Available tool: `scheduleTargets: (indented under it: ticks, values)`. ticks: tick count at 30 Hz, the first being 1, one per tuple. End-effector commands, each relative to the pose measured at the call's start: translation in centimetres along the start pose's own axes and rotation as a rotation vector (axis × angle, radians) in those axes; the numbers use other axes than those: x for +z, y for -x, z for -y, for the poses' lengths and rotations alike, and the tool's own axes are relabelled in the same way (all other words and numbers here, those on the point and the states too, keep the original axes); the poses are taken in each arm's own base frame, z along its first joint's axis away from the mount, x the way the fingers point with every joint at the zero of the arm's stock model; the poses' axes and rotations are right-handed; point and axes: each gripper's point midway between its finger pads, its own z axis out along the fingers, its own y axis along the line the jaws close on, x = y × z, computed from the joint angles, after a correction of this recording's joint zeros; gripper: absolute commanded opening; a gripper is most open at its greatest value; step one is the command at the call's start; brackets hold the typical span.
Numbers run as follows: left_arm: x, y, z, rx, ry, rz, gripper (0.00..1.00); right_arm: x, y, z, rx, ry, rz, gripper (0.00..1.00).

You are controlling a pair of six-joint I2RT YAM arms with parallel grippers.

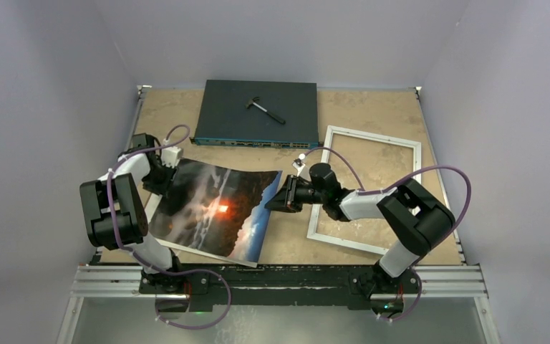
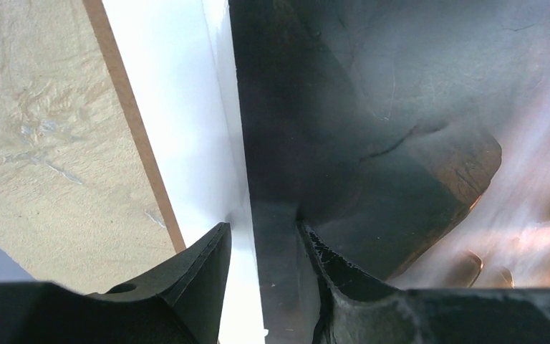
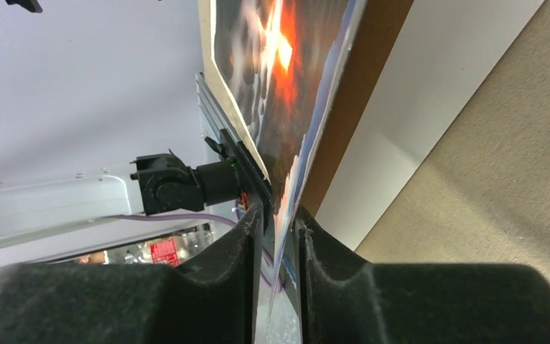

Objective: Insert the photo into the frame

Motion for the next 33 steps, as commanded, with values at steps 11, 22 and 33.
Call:
scheduleTargets:
  ticks: [11,22,33]
  values:
    - [-1.7,2.6,-3.2,-0.017,0.073,0.047,0.36,-1.0,0.4,-0.9,-0.013,0.065,-0.011,0.20]
    - [-2.4,3.0,-0.3,-0.017,-0.031,0.068,0.36,-2.2,1.3,-3.0,-0.054,0.094,0.010,0.11]
    - [-0.6,1.2,0.8,-0.015,-0.054,0.031,0.36,-1.6,1.5,-1.8,-0.039,0.062,0.009,0.05]
